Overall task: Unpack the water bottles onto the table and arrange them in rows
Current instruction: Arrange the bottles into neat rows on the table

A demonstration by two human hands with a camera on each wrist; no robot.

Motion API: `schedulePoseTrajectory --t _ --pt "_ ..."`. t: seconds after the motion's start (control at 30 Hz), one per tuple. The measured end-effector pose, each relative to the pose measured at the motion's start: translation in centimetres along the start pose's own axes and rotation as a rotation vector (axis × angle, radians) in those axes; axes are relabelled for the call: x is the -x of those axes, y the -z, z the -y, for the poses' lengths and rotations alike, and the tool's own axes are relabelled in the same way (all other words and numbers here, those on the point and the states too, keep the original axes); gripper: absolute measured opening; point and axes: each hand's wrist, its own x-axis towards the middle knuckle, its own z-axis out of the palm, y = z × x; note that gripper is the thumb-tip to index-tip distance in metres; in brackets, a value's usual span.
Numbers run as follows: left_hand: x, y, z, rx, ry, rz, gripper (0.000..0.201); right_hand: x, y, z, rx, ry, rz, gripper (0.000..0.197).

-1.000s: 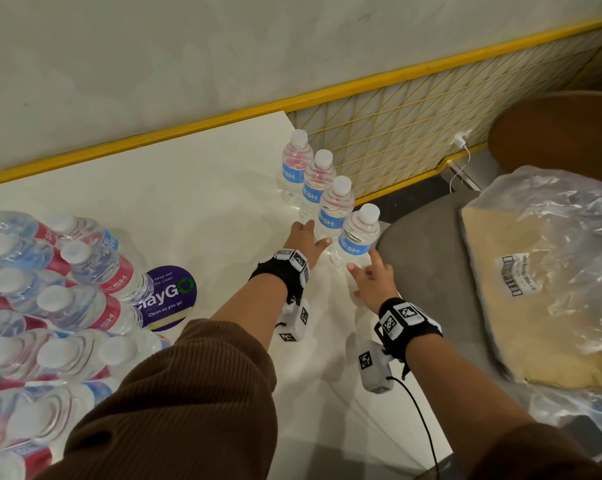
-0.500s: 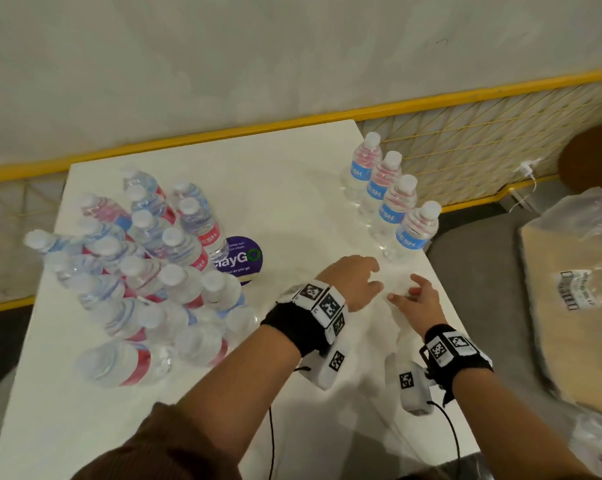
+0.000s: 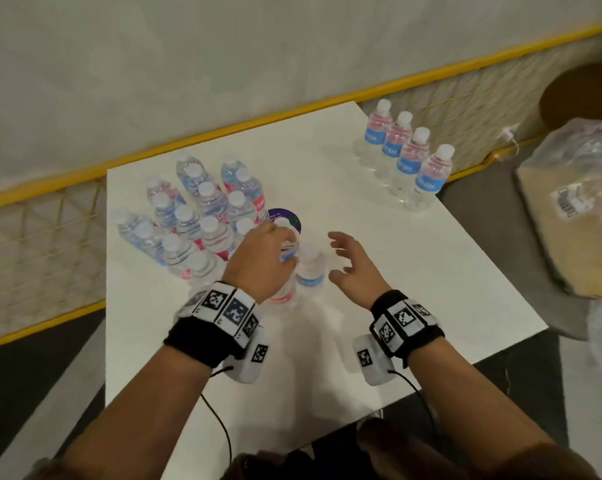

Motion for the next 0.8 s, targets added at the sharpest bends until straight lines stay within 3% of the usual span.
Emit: schedulePoseTrajectory --t 0.1,0.23,0.37,0.6,0.8 --pt "1.0 0.3 1.6 -0.038 0.057 0.057 0.04 0.4 -2.6 1.8 0.046 0.075 0.024 0.07" --pt "1.5 -0.2 1.5 -0.164 0.027 0.249 0.051 0.9 -3.8 2.2 0.111 0.082 -0.061 0.06" --pt "0.9 -1.6 1.2 -0.194 -0.02 0.289 0.051 2.0 -2.9 1.1 0.231 0.061 -0.058 0.054" --pt "-1.3 -4.2 -3.0 -0.117 -0.123 0.306 0.048 4.1 3.4 -1.3 0.25 -0.063 -0.17 0.055" --pt "-6.8 -7.3 -9.5 -0.094 -0.226 0.312 0.047 3.7 10.4 -3.8 0.224 -0.107 -0.345 0.055"
